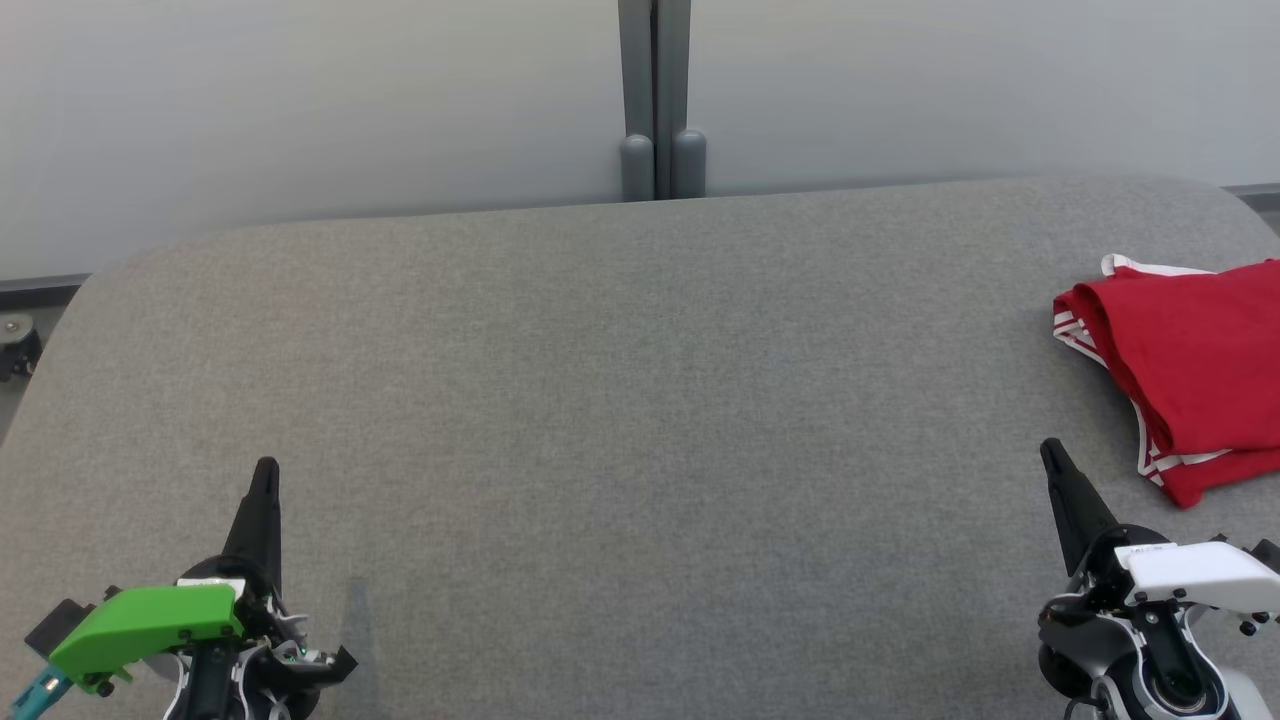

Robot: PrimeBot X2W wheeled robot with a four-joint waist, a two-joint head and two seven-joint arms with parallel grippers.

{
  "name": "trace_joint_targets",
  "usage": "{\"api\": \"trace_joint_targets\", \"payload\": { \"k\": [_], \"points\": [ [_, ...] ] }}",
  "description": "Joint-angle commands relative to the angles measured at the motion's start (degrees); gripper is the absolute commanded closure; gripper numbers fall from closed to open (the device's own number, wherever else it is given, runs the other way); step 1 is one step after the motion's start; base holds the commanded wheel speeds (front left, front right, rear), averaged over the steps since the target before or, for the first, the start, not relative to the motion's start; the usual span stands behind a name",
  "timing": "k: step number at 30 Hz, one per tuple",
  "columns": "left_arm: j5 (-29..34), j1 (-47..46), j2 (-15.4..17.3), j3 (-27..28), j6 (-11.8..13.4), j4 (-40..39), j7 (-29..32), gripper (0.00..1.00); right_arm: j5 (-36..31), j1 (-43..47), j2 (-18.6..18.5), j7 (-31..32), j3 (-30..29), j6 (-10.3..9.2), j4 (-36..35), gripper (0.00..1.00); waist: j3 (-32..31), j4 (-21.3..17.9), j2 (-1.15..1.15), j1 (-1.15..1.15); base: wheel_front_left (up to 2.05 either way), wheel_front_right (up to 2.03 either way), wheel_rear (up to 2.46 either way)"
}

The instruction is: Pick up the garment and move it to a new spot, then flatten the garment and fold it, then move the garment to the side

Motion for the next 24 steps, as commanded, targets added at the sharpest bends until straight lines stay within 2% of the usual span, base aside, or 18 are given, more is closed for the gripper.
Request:
{"api": "trace_joint_targets", "payload": {
  "k": [1, 24],
  "points": [
    [-0.2, -0.7, 0.4, 0.1, -0.2, -0.2, 0.3, 1.0, 0.2, -0.4, -0.3, 0.2, -0.1, 0.0, -0.2, 1.0, 0.0, 0.0, 0.0, 0.0, 0.0, 0.0, 0.0],
    [-0.2, -0.7, 0.4, 0.1, -0.2, -0.2, 0.2, 1.0, 0.2, -0.4, -0.3, 0.2, -0.1, 0.0, -0.2, 1.0, 0.0, 0.0, 0.0, 0.0, 0.0, 0.0, 0.0]
  ]
}}
